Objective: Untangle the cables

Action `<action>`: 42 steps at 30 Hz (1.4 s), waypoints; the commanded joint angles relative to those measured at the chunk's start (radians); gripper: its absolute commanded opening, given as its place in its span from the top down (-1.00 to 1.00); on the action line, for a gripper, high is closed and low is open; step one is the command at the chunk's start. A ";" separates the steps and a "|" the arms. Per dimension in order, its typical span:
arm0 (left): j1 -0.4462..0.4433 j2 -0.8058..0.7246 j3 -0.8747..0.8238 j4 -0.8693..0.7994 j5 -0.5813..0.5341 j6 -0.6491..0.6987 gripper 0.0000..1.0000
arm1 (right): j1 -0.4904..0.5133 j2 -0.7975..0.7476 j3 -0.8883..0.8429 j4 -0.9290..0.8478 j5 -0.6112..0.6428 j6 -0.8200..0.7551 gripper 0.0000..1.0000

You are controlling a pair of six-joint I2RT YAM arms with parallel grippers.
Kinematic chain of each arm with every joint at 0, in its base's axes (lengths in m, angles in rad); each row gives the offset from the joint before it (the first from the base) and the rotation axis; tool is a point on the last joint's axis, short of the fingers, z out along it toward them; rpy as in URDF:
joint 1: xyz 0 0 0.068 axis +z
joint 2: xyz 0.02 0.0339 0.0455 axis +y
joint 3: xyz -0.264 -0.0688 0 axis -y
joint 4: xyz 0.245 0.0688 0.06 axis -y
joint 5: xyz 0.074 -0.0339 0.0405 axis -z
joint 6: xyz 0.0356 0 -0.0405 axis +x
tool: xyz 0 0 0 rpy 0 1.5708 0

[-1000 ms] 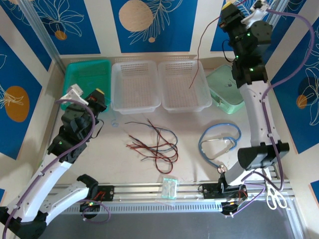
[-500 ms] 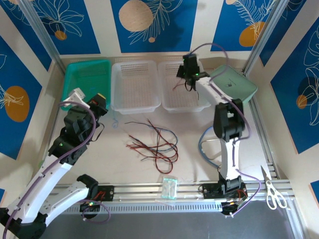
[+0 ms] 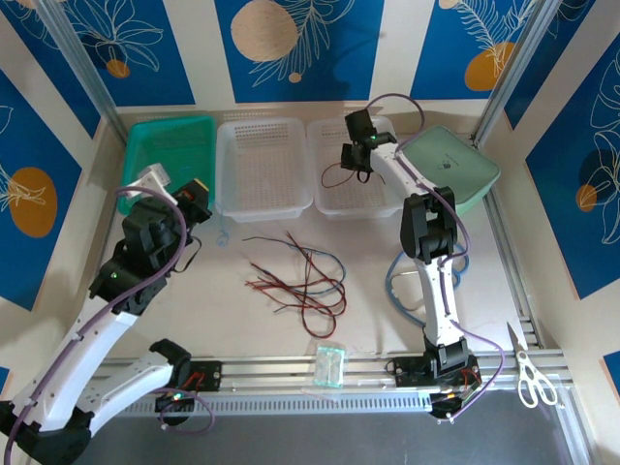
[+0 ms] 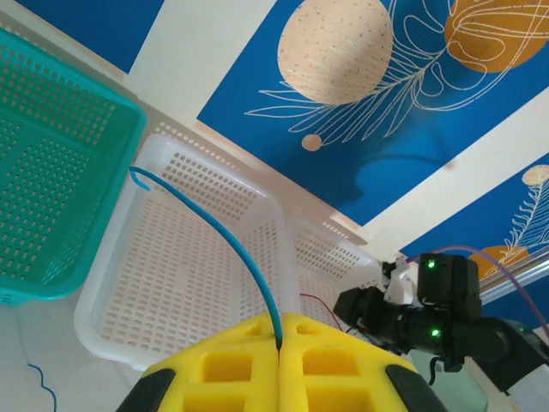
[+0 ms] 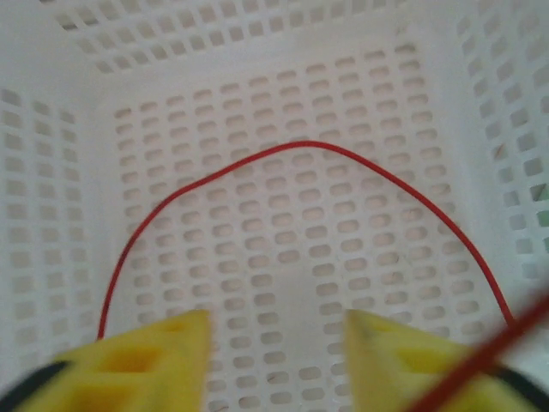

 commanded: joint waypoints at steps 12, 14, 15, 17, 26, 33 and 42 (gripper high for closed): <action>0.002 0.215 0.450 -0.122 0.158 0.201 1.00 | -0.048 -0.332 -0.052 -0.066 -0.157 -0.052 -0.98; 0.002 0.258 0.533 -0.128 0.168 0.229 1.00 | -0.053 -0.356 -0.054 -0.080 -0.163 -0.057 -0.98; 0.002 0.280 0.574 -0.125 0.171 0.246 1.00 | -0.056 -0.369 -0.056 -0.089 -0.159 -0.056 -0.98; 0.002 0.325 0.649 -0.126 0.174 0.280 1.00 | -0.059 -0.399 -0.073 -0.089 -0.148 -0.067 -0.98; 0.002 0.557 0.937 0.014 0.158 0.462 1.00 | -0.060 -0.600 -0.267 -0.030 -0.186 -0.072 -0.98; 0.011 0.797 1.173 0.151 0.145 0.517 1.00 | -0.055 -0.779 -0.472 0.042 -0.235 -0.021 -0.98; 0.058 1.043 1.231 0.092 0.031 0.523 1.00 | -0.039 -1.012 -0.641 0.020 -0.286 0.013 -0.98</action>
